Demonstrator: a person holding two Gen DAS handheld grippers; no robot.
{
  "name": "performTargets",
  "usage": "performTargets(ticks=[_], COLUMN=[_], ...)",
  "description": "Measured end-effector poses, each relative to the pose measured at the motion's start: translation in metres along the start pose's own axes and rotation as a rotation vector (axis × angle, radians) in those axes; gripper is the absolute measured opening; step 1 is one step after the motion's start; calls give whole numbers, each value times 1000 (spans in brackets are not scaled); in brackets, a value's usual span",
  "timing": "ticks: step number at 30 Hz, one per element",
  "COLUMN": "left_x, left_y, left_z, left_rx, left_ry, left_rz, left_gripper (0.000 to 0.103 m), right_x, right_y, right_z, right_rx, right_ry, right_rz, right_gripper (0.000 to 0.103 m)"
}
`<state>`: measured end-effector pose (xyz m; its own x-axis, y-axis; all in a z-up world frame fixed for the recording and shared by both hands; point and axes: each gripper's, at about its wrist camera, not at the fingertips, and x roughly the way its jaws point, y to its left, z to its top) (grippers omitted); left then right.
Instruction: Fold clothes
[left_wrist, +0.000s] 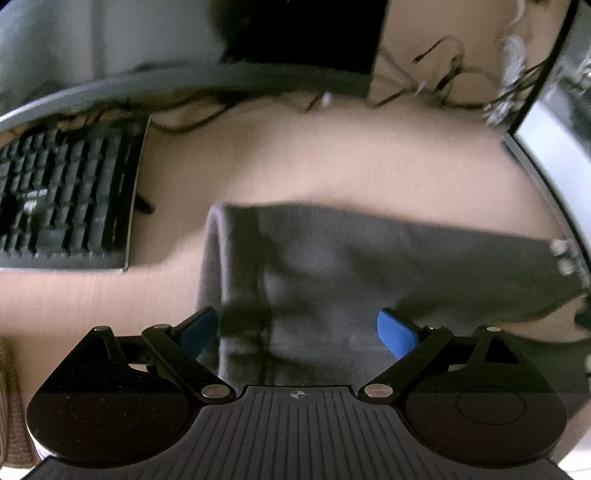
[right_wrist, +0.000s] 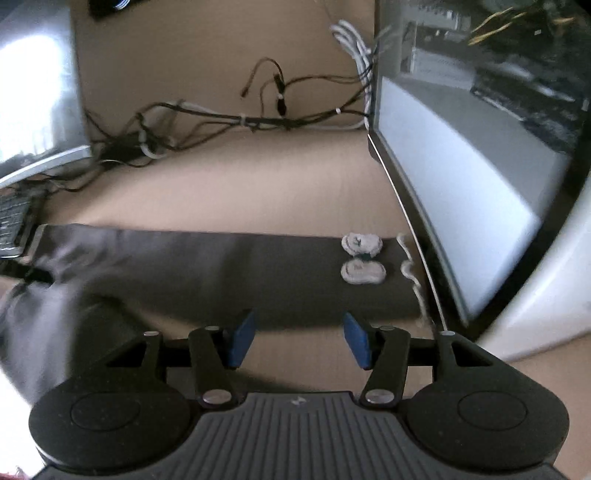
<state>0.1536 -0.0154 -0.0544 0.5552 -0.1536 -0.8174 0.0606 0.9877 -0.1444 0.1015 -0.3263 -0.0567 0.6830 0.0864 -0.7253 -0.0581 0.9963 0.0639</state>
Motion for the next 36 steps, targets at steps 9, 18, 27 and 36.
performTargets(ticks=[9, 18, 27, 36], left_x=[9, 11, -21, -10], left_y=[-19, -9, -25, -34], left_z=[-10, -18, -34, -59], left_rx=[18, 14, 43, 47], left_ry=[9, 1, -6, 54], left_rz=[-87, -54, -106, -52], left_gripper=[97, 97, 97, 98], right_x=[-19, 16, 11, 62], right_y=[3, 8, -2, -1], right_z=[-48, -22, 3, 40], right_rx=[33, -61, -51, 68], right_ry=[101, 47, -42, -28], right_rz=[10, 3, 37, 57], right_gripper=[58, 69, 69, 68])
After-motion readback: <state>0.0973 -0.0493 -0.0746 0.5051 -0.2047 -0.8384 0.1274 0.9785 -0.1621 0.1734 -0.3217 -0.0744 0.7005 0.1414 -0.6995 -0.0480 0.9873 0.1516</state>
